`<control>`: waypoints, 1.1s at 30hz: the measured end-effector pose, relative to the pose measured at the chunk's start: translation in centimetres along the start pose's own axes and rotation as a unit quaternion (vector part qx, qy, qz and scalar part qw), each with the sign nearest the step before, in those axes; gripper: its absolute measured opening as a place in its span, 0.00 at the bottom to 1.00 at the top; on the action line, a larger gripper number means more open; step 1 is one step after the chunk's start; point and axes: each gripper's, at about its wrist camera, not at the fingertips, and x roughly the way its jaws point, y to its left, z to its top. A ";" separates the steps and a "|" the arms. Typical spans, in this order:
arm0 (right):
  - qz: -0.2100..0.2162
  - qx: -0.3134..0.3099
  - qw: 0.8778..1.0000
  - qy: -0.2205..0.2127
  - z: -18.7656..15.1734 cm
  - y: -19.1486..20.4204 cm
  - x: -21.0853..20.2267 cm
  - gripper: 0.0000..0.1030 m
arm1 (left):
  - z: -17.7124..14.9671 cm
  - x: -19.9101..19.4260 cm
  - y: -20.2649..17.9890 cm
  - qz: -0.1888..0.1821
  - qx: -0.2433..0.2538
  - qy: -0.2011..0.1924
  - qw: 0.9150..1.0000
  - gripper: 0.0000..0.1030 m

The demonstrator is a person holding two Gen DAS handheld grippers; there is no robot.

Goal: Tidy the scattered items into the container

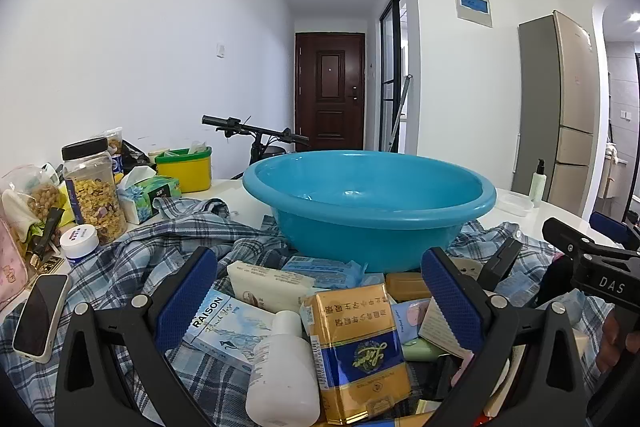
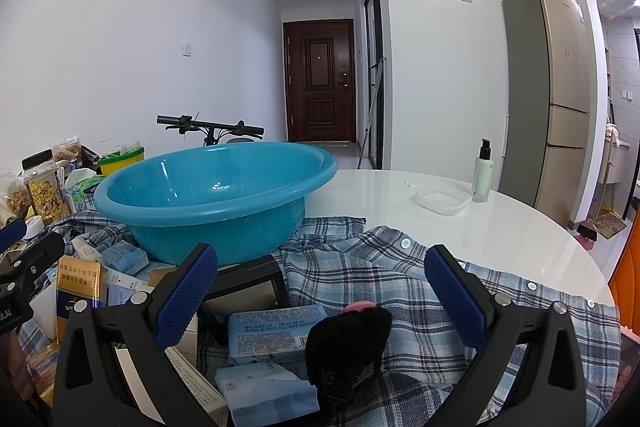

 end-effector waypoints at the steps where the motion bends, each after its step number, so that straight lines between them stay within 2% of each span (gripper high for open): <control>1: 0.000 0.000 1.000 0.000 0.0 0.0 0.0 1.00 | 0.0 -0.1 -0.1 -0.001 0.000 0.000 1.000 1.00; 5: 0.001 0.000 1.000 0.000 0.0 0.0 -0.1 1.00 | 0.0 -0.1 -0.2 -0.001 0.000 -0.001 1.000 1.00; 11: 0.033 0.002 0.999 0.007 0.0 0.0 0.2 1.00 | 0.1 0.2 -0.3 0.006 0.002 0.007 1.000 1.00; 15: 0.022 0.012 1.000 0.003 -0.2 -0.3 0.3 1.00 | 0.1 0.5 -0.2 0.009 0.005 0.012 1.000 1.00; 18: 0.020 0.026 0.999 0.007 -0.1 -0.7 0.3 1.00 | 0.0 0.3 -0.3 0.048 -0.002 0.005 0.999 1.00; 21: 0.022 0.042 0.998 0.038 -0.1 -1.4 1.2 1.00 | 0.0 0.1 0.0 0.047 -0.009 -0.002 0.999 1.00; 24: 0.061 0.048 0.995 0.066 -0.2 -1.7 1.9 1.00 | 0.0 0.1 0.3 0.044 -0.015 -0.001 0.999 1.00; 28: 0.040 0.043 0.996 0.060 -0.4 -1.3 1.7 1.00 | 0.0 -0.4 0.7 0.072 -0.020 -0.013 0.997 1.00; 33: 0.026 0.017 0.998 0.049 -0.4 -0.6 1.4 1.00 | 0.0 -0.2 0.3 0.085 -0.009 -0.007 0.996 1.00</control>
